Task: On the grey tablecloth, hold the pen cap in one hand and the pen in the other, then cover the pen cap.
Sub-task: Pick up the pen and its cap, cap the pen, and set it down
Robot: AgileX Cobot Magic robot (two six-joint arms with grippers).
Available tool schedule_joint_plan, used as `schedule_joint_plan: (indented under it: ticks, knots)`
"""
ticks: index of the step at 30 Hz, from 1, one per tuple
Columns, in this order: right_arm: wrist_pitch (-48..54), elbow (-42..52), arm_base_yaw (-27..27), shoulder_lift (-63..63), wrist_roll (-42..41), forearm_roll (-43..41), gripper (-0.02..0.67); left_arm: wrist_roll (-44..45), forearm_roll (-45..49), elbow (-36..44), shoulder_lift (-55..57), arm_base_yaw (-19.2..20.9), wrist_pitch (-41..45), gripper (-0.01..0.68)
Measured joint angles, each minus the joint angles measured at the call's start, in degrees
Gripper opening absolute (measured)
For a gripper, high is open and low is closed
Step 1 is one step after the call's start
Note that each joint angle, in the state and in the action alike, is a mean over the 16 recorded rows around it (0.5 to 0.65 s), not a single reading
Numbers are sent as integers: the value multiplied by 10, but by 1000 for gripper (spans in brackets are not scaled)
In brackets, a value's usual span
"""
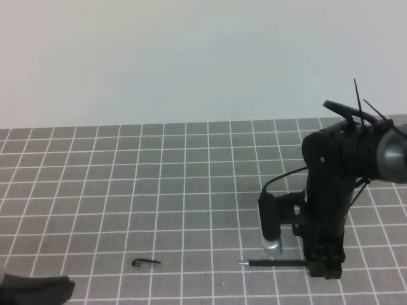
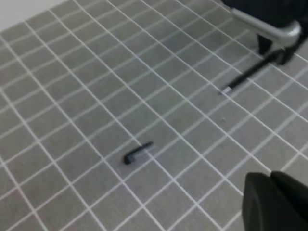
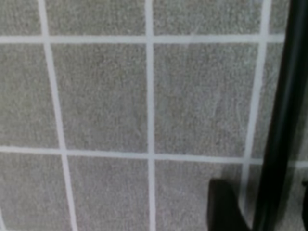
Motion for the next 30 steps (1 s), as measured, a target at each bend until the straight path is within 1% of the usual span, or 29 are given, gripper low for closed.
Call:
schedule_joint_plan:
  ticks: [3,14,18,24,30]
  knots:
    - [-1,0,0,4,1,-1,324,0,0,0,0,0,6,0]
    - [11,-3,0,9,0,-3,134,3,-1,0,0,0,14,0]
    - [22,-5,0,8,-1,-5,84,2,0,-1,0,0,11,0]
    - [56,-25,0,5,-2,4,68,-21,19,-23,14,0,9,0]
    - [102,-74,0,1,1,37,68,-73,58,-87,68,0,31,0]
